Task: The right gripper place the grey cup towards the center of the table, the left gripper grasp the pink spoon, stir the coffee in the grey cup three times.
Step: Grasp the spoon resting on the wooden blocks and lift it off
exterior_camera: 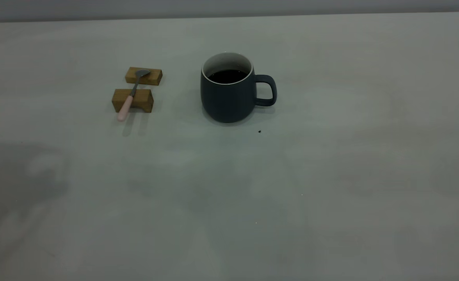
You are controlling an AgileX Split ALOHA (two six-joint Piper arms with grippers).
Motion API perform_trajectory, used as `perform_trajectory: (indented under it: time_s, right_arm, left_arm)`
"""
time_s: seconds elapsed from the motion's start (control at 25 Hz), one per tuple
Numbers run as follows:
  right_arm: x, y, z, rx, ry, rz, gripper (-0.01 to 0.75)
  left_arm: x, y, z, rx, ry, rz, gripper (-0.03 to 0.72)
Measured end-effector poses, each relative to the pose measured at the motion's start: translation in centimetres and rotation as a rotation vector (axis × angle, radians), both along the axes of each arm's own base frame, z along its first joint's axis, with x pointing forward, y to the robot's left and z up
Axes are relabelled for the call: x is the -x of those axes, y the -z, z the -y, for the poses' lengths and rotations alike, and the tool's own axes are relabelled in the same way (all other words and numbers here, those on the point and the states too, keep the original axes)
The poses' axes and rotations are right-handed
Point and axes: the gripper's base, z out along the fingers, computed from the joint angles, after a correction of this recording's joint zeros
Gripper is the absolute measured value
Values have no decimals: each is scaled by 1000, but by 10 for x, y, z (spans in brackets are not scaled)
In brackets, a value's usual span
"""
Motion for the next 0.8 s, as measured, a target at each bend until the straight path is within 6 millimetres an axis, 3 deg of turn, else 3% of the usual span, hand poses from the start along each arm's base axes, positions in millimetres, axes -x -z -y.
perform_trajectory:
  time_s: [0.2,0.36,0.64,0.8]
  right_arm:
    - [0,0,0,0,0,0,438]
    - [0,0,0,0,0,0,438]
    - [0,0,0,0,0,0,438]
    - [0,0,0,0,0,0,438]
  left_arm:
    - [-55,52,30,-3,32,-96,581]
    - [-87,94,54,4,24,-148,581]
    - [-123,156,82,3,24,-197,581]
    - [-136,183,86,-1,12,-234,581]
